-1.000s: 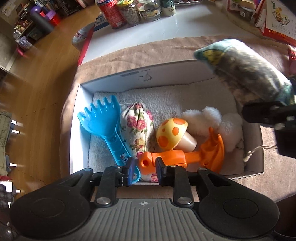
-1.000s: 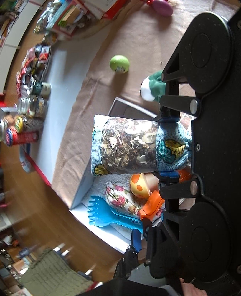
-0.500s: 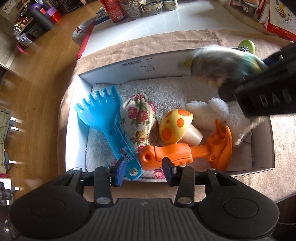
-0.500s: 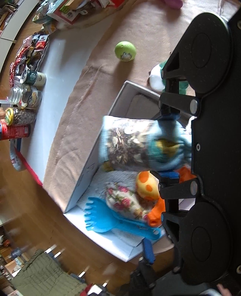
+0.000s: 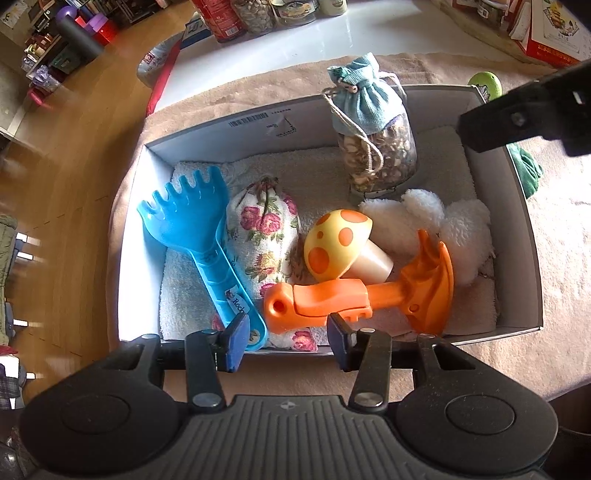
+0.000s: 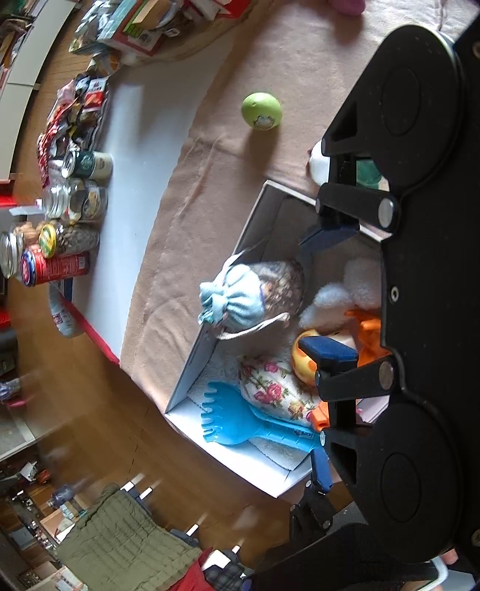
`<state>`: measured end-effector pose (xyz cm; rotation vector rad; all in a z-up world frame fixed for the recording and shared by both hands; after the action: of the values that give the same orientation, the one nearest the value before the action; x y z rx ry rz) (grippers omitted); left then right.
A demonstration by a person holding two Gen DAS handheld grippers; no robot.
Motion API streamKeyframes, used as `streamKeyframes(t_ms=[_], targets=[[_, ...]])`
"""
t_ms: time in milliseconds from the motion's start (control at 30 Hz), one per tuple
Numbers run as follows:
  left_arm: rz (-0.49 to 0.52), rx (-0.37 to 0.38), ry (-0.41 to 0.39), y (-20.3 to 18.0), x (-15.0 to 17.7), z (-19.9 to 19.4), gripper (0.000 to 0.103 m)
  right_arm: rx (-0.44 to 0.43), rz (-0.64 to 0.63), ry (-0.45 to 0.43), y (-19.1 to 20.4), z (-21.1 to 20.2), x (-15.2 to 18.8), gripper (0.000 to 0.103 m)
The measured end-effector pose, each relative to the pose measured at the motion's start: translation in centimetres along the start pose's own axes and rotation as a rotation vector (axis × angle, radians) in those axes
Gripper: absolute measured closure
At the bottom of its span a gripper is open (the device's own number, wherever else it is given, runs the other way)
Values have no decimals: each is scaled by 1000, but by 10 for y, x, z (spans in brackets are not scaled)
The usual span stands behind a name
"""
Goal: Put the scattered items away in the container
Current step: 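Open both grippers to drop the bag and hammer in the box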
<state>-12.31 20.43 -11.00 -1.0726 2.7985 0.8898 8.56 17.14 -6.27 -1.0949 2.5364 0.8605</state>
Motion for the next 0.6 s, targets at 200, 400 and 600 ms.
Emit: streamKeyframes(t_ms=[200,400,600], targets=[[0,6,-5,-5,0,-5,55,4,25,-5,-14,-11,13,50],[-3,7,-14,-11,-2,-13,53,5,65,-27,-32,-29,33,50],[-8,26,-39,-28,-8,-31,51,27,139,-62,-66,-53,66,50]])
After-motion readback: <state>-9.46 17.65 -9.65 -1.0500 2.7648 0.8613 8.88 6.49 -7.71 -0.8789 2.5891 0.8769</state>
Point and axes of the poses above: each gripper's, at about its wrist camera, not at the fingertips, and z roughly the way its jaws point, y to its left, x to its underside, the point moved 8 cm from there along z, roughly the way its jaws point, and after that the axes turned 13 degrees about -x, right-handed, at the moved point
